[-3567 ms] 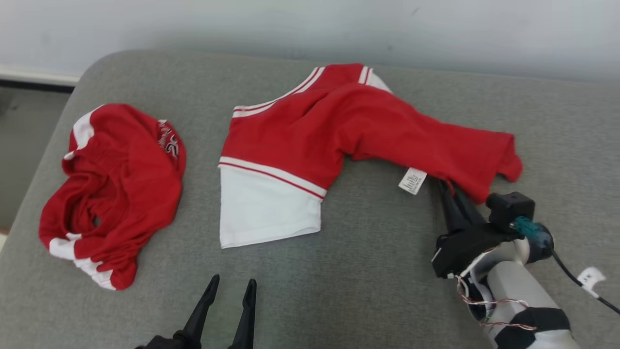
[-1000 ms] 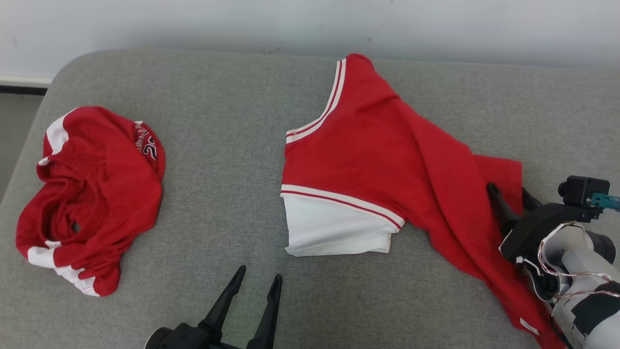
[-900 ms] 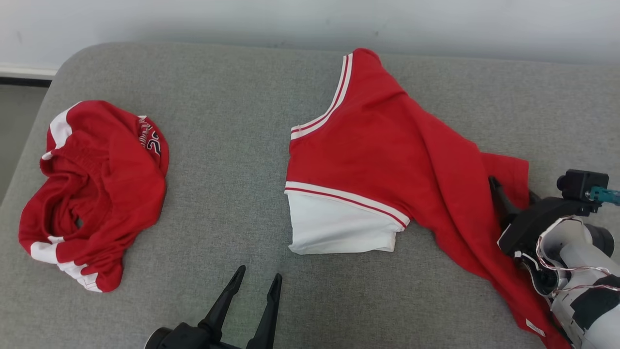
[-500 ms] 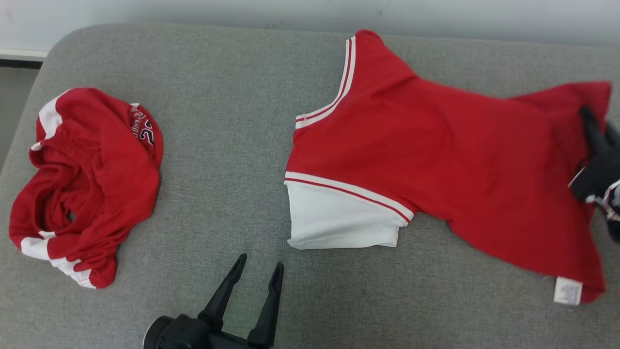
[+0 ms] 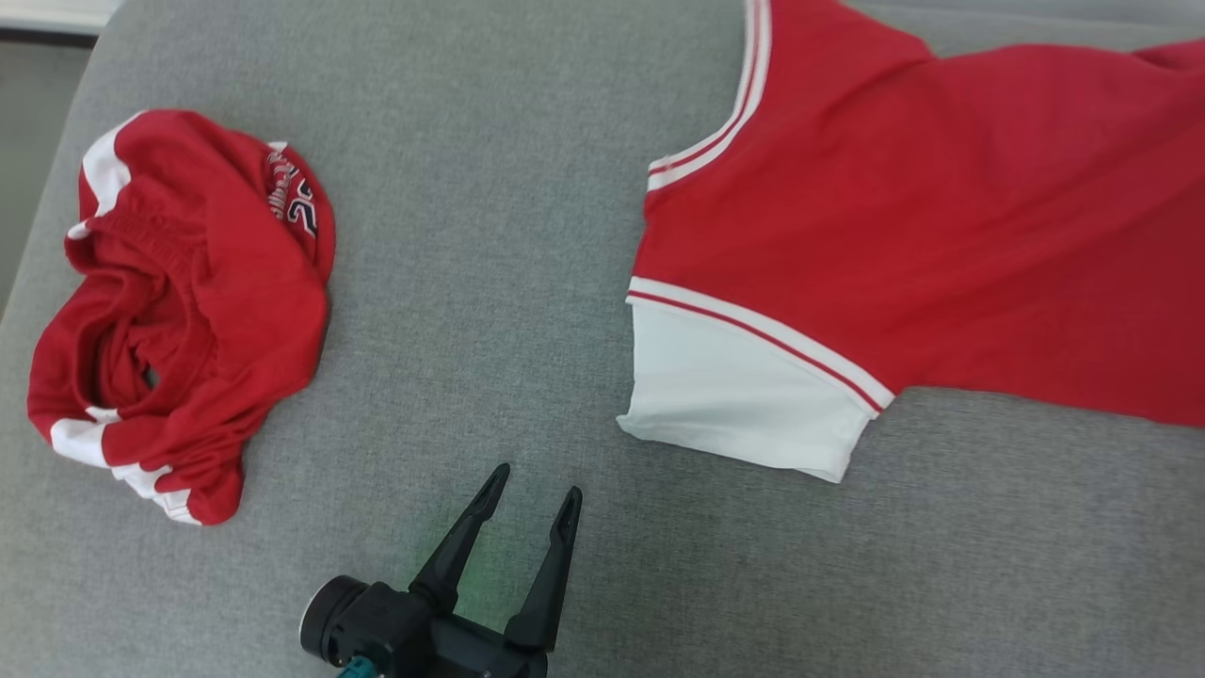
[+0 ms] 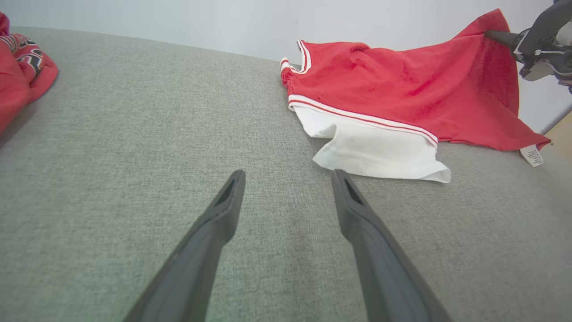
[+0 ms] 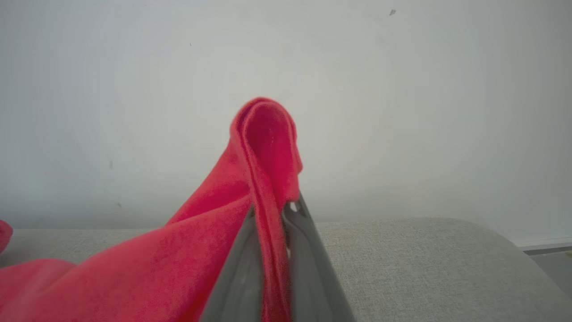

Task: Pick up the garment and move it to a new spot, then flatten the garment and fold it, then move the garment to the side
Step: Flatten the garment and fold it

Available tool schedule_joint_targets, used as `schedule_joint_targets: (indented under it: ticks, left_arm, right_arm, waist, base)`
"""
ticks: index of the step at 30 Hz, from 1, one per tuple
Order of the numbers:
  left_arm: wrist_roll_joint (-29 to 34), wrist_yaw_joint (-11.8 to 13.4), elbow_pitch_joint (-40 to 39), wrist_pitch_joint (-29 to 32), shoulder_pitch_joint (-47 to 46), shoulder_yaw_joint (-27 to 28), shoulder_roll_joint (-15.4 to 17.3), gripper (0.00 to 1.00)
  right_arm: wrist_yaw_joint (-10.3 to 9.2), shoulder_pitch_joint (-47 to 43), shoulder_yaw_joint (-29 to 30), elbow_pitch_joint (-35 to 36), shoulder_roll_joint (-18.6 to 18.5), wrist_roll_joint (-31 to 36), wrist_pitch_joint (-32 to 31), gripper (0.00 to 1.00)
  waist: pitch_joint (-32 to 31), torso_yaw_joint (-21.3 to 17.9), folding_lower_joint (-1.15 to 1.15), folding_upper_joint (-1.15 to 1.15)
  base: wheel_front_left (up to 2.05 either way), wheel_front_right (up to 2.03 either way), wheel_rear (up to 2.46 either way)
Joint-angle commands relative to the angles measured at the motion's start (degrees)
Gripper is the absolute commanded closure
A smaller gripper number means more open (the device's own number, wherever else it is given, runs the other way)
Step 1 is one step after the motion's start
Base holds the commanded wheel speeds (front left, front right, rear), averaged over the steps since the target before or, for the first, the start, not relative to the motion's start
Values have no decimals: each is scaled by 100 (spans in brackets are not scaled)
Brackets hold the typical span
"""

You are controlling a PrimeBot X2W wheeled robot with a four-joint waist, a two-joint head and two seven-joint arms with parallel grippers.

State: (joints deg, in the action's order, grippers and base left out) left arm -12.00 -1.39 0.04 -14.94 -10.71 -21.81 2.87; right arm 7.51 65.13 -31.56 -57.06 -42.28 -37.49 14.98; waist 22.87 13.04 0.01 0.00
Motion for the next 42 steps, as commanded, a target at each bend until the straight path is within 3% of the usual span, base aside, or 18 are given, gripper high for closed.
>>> schedule_joint_targets:
  ticks: [1, 2, 3, 8, 13, 18, 25, 34, 42]
  left_arm:
    - [20, 0, 30, -29, -43, -13, 4, 0]
    - [37, -16, 44, -29, -60, -24, 4, 0]
    - [45, -24, 51, -29, -78, -25, 4, 0]
    - [52, 39, 98, -29, -62, 9, 4, 0]
    - [62, 88, 157, -29, 170, 185, 7, 0]
    - [72, 90, 229, -29, 436, 355, 7, 0]
    - [-10, 152, 264, -29, 777, 459, 6, 0]
    - [-172, 316, 253, -29, 1322, 518, 6, 0]
    - [-265, 455, 111, -29, 1609, 558, 6, 0]
  right_arm:
    - [-3, 60, 110, -86, 72, 132, 26, 100]
    - [-3, 74, 229, -199, 128, 230, 25, 60]
    - [-3, 95, 341, -248, 179, 352, 26, 0]
    - [-3, -233, 1022, -35, 475, 1013, 26, 0]
    - [-3, -1122, 1595, 907, 1020, 1557, 18, 0]
    - [-3, -2267, 1539, 1933, 1464, 1465, 19, 0]
    - [-3, -3676, 1442, 3100, 1790, 1255, 18, 0]
    - [-3, -5324, 1612, 3950, 2215, 1439, 18, 0]
    - [-3, -6351, 1975, 4646, 2563, 1830, 19, 0]
  waist:
    - [162, 142, -1, 0]
    - [184, 154, -1, 0]
    - [197, 161, -1, 0]
    - [100, 57, -1, 0]
    - [-319, -259, -1, 0]
    - [-840, -603, -1, 0]
    - [-1503, -908, -1, 0]
    - [-2253, -1134, -1, 0]
    - [-2517, -1262, -1, 0]
  base:
    - [0, 0, 0]
    - [0, 0, 0]
    - [0, 0, 0]
    - [0, 0, 0]
    - [0, 0, 0]
    - [0, 0, 0]
    - [0, 0, 0]
    - [0, 0, 0]
    - [0, 0, 0]
